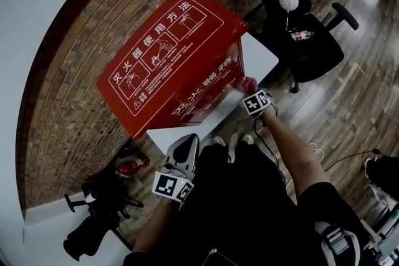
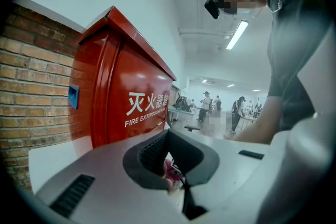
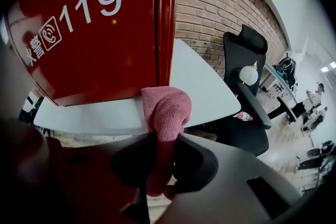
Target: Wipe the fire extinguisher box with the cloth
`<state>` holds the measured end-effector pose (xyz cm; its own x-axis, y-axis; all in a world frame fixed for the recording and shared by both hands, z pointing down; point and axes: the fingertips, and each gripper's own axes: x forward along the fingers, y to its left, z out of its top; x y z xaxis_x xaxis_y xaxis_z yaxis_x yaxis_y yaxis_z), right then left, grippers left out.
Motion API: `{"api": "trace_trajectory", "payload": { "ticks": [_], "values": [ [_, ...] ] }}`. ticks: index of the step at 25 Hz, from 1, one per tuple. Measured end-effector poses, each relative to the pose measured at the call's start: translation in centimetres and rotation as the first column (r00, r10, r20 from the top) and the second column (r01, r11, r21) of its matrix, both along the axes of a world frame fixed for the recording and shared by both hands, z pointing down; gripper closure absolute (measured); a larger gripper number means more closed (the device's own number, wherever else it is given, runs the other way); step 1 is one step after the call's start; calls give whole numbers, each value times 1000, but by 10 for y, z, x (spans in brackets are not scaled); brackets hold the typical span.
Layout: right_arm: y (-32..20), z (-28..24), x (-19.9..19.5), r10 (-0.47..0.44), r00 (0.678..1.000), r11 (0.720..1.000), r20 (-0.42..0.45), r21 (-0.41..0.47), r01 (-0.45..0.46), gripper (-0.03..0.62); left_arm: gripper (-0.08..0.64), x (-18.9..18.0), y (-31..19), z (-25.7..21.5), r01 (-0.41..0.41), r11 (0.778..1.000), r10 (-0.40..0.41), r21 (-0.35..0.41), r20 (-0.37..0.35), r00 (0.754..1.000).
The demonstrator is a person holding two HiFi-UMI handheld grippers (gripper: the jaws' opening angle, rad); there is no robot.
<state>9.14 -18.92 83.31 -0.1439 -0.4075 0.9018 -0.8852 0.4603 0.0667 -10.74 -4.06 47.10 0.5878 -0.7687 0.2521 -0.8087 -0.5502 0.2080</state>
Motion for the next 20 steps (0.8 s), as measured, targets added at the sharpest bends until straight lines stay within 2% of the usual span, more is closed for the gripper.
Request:
{"api": "trace_trajectory", "payload": {
  "ticks": [4,7,12,20],
  "values": [
    [8,2,8,-32,999,999,-31,7,33,509,540,4,0,0,-9,1000,9,14,7,1000],
    [19,-2,-2,-121,992,992,-32,33,123,509,540,8,0,1,-15,1000,15,14,6,1000],
    [33,-7,-34,-327,942,942,-78,58,332,509,540,11,-1,1,-20,1000,20,14,6,1000],
    [25,-8,-66,-421,897,901,-136,49,430,509,540,6,3,5,-21,1000,21,5,16,1000]
  ]
}}
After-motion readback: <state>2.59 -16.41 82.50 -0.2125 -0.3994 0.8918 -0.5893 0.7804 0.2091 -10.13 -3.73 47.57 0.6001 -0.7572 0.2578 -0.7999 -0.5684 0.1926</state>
